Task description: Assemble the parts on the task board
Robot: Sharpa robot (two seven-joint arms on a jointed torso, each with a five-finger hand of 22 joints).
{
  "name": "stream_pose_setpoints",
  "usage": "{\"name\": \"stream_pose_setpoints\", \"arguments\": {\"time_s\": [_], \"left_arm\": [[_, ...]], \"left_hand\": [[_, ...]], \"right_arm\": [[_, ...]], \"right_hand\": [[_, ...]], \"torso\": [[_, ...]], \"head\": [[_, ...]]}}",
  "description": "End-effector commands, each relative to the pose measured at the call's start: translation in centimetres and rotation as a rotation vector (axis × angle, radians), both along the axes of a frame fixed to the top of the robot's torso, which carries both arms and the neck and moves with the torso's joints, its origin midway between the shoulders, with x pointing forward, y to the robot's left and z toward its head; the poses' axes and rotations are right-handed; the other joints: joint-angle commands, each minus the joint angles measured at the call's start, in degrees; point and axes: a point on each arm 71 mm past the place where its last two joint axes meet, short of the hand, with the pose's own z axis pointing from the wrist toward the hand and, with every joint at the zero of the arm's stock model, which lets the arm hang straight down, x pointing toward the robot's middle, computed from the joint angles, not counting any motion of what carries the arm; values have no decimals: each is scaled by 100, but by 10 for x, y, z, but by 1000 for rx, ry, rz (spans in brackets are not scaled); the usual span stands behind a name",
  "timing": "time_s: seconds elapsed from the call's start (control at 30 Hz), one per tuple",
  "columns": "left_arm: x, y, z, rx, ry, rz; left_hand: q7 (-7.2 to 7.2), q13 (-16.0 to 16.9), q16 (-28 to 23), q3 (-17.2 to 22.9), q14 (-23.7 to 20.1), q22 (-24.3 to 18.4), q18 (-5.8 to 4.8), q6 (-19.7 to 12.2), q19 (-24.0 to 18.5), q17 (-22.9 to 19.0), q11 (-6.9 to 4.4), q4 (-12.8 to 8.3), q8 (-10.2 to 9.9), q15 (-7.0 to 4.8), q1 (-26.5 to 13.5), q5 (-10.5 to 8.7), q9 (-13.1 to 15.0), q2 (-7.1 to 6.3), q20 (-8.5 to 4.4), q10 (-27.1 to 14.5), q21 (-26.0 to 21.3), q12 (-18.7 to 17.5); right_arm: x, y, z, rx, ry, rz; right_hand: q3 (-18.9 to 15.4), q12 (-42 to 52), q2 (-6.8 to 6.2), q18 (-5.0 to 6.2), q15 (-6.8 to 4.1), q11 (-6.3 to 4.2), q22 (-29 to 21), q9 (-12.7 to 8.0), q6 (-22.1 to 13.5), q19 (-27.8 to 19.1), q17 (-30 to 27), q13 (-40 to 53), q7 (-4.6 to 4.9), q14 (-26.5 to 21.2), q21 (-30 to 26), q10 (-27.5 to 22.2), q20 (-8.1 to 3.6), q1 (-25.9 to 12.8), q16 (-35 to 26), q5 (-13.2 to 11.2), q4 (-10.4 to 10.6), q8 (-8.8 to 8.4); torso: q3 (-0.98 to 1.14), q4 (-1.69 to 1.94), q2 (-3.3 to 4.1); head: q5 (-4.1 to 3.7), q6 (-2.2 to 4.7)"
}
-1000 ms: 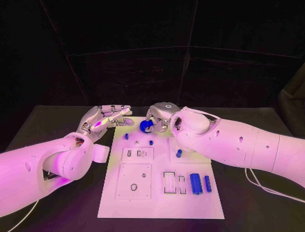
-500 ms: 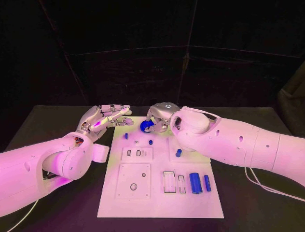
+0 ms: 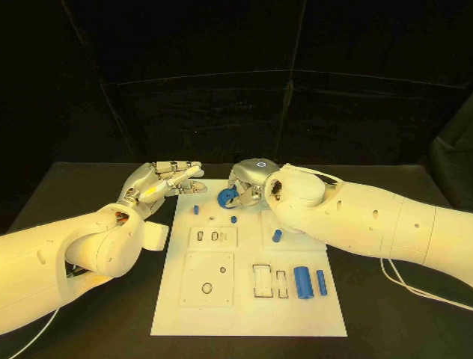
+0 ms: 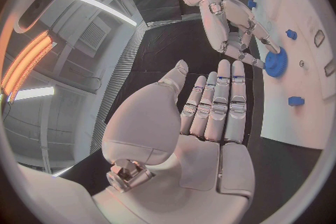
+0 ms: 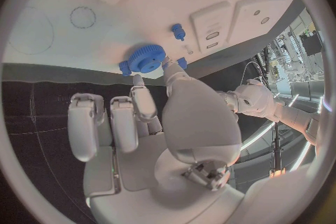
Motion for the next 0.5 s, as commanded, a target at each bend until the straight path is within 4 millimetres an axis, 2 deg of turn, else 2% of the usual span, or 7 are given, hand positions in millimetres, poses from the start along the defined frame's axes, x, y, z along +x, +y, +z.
{"name": "stream_pose_setpoints", "arguments": {"time_s": [0.03,0.5], "left_arm": [[0,-1,1,-2,-5,-11],[1,0,1,0,-4,-8]], "left_hand": [[34,-8,-19,-1,26,-7,76,-29,45,10,-8,-38,-23,6,21,-11,-2,44,8,-49,-17,-33],[34,-8,-25,9,28,-10,76,-30,49,15,-7,-54,-27,6,26,-11,-2,48,8,-51,-22,-36]], "right_arm": [[-1,0,0,-8,6,1],[-1,-6,4,37,-35,-13]], "right_hand": [[-10,-12,10,-5,49,7,800,2,-40,47,614,11,-7,399,-32,-7,28,-57,-17,14,24,-19],[-47,-14,34,-6,50,8,805,5,-38,51,608,11,-7,397,-32,-7,30,-88,-22,19,90,-15]], "torso": [[1,0,-1],[2,-3,2]], "head": [[14,-7],[-7,7]]}}
